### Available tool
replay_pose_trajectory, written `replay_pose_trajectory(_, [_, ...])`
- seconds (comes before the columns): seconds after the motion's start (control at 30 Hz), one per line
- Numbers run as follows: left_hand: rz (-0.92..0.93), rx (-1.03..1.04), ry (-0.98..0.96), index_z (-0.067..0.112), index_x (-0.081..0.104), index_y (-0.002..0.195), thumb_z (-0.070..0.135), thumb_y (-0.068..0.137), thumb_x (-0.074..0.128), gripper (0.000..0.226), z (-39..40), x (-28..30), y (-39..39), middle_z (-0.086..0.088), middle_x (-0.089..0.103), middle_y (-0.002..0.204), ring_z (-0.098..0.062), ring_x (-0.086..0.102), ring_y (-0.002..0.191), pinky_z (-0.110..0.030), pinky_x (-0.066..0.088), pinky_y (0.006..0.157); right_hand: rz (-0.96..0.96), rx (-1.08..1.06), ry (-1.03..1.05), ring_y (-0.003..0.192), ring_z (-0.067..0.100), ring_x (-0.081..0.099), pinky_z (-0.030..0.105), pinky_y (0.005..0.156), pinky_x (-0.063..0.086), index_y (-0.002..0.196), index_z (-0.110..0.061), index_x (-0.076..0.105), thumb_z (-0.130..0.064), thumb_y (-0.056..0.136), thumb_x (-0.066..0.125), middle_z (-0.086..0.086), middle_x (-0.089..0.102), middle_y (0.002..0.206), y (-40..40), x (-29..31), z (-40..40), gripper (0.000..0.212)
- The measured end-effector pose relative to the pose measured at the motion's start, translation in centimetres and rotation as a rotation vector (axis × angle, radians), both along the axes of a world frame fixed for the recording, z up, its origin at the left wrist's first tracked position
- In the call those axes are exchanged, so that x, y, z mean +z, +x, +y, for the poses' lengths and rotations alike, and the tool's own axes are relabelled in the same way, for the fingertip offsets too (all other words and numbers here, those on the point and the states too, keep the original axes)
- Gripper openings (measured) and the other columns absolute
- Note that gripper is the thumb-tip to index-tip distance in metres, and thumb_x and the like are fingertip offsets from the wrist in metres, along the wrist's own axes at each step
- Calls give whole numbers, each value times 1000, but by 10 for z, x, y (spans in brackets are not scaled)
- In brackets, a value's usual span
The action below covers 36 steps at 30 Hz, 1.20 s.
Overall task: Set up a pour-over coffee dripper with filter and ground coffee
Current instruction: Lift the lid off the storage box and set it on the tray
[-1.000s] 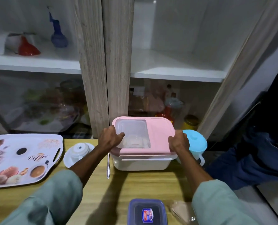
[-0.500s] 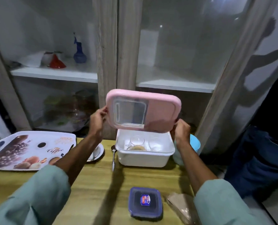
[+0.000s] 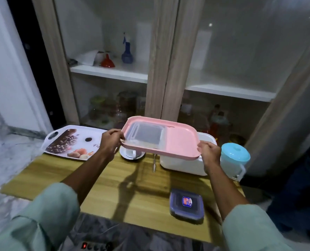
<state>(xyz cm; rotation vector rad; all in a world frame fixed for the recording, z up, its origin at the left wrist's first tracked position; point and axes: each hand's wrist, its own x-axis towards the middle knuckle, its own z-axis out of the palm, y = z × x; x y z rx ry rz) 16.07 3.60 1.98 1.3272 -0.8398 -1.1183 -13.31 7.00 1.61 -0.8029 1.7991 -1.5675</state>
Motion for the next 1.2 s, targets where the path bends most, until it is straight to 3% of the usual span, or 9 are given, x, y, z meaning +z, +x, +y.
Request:
replay_pose_trajectory(0.27, [-256,82,31,-5,66,101,-12,72,61,30,-47,-38,128,-12,64,93,-26,56,80,-32,47,64,130,74,61,77,20,61,27,69,52,84,-9,72,-7,83,67,2,65,79,120,-31,-68,6])
replay_pose_trajectory(0.4, [-296,58,37,-8,65,98,-15,74,64,25,-91,-65,213,-10,64,84,-26,57,79,-27,51,55,145,95,116,78,21,61,30,73,50,85,-9,74,-5,81,65,3,67,79,201,-58,-118,11])
replay_pose_trajectory(0.6, [-390,33,144,-9,70,96,-13,72,67,25,-137,-98,312,-14,65,78,-24,55,57,-31,49,60,136,60,220,78,22,60,27,75,45,84,-5,75,-5,77,61,10,74,87,300,-92,-171,16])
replay_pose_trajectory(0.7, [-410,2,217,-3,71,95,-9,74,67,23,-157,-113,348,-12,65,74,-16,53,43,-18,45,39,166,85,279,81,25,63,23,74,41,81,-5,74,-2,75,59,12,74,87,335,-109,-191,16])
replay_pose_trajectory(0.8, [-457,-10,249,-1,72,94,-5,75,70,20,-171,-124,369,-14,66,75,-21,54,52,-20,44,38,229,123,364,88,30,66,25,74,43,77,-5,75,-3,75,59,13,75,88,354,-123,-205,16])
replay_pose_trajectory(0.9, [-507,-44,283,1,73,86,-3,75,68,13,-181,-133,380,-16,68,73,-21,58,49,-19,46,38,301,153,451,72,33,55,27,68,41,64,-6,70,-1,73,57,20,65,72,366,-134,-216,17])
replay_pose_trajectory(0.97, [-532,-74,296,3,71,81,-4,75,65,11,-188,-138,385,-17,68,74,-25,62,52,-25,52,45,343,164,507,64,28,41,28,61,38,56,-7,63,1,72,55,16,48,61,373,-140,-220,20])
replay_pose_trajectory(1.1, [-577,-144,335,0,71,94,-4,75,64,21,-200,-151,389,-19,72,89,-36,69,80,-48,59,74,348,181,562,64,24,35,30,60,35,55,-11,50,2,71,53,5,44,61,383,-148,-223,21])
replay_pose_trajectory(1.2, [-675,-188,351,2,70,100,1,74,68,26,-207,-160,386,-17,73,95,-31,67,86,-31,51,77,356,229,566,64,22,32,31,58,32,61,-11,45,-1,72,57,6,41,64,388,-153,-228,19])
